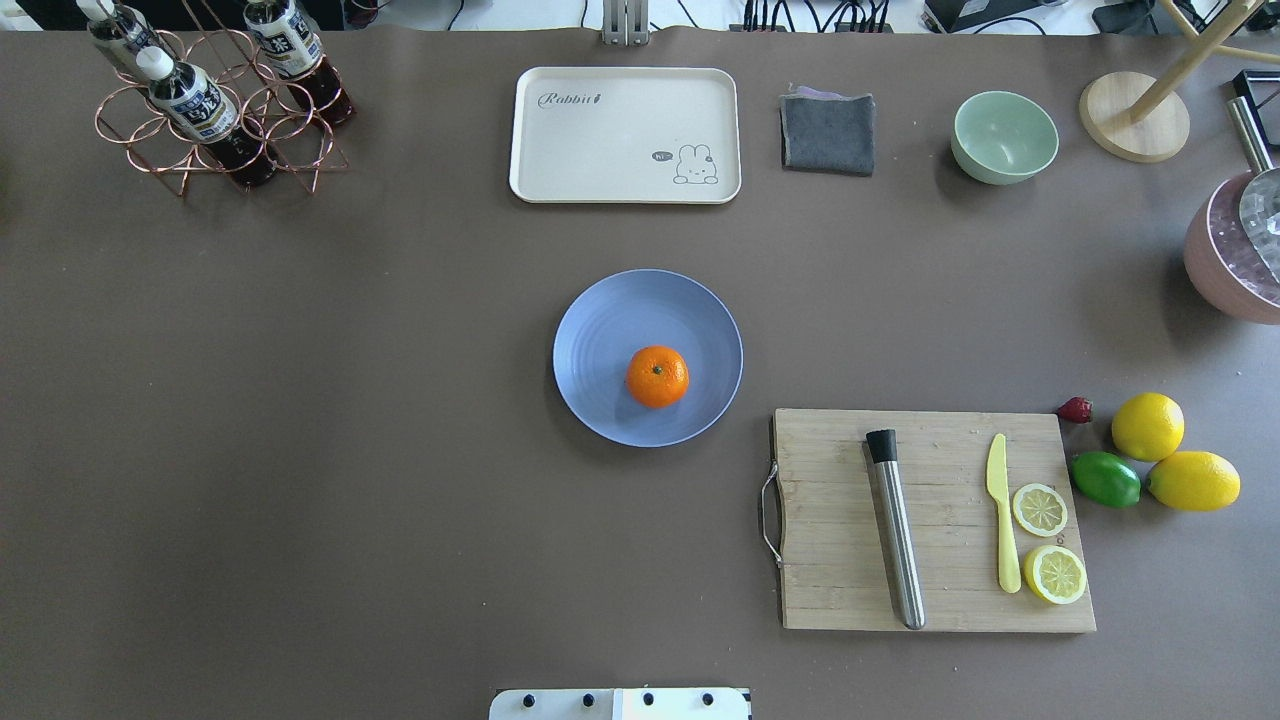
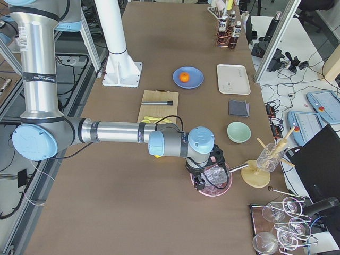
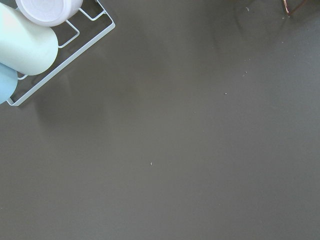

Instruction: Pick orange to plate

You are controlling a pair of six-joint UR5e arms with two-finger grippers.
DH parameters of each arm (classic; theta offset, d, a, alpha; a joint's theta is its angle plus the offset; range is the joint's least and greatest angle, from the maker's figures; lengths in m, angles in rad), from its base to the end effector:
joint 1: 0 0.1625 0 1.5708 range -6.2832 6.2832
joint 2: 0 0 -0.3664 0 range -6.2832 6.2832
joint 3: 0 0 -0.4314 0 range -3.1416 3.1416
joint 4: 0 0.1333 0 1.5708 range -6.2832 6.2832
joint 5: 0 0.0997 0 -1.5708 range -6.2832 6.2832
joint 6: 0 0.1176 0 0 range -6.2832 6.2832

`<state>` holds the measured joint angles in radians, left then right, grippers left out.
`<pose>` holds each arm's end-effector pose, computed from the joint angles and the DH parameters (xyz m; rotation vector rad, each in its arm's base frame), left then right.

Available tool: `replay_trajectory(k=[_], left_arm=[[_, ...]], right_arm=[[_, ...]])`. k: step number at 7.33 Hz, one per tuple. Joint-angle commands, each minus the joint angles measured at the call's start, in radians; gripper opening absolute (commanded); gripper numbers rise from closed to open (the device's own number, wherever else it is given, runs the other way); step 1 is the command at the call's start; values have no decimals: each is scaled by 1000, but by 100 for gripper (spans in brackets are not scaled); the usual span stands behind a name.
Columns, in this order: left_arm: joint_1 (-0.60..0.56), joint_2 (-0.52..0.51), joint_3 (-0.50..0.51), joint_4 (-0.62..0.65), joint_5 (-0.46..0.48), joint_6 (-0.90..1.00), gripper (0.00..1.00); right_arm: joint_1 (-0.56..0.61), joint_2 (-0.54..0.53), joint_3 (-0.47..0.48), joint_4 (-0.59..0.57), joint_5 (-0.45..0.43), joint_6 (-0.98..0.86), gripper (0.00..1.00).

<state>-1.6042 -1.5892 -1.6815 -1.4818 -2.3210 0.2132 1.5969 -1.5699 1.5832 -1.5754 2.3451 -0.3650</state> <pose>-0.0710 -0.5355 0.5553 0.1304 0.7408 0.1863 0.0649 -0.5306 0.6064 0.1593 -0.7615 -0.3251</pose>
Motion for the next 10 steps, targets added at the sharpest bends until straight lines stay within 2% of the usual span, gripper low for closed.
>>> replay_trajectory(k=[1, 10], left_arm=[[1, 2, 2, 0, 0, 0, 97], [3, 21, 2, 0, -1, 0, 97]], right_arm=[[0, -5, 1, 0, 0, 0, 100], [0, -9, 1, 1, 11, 1, 100]])
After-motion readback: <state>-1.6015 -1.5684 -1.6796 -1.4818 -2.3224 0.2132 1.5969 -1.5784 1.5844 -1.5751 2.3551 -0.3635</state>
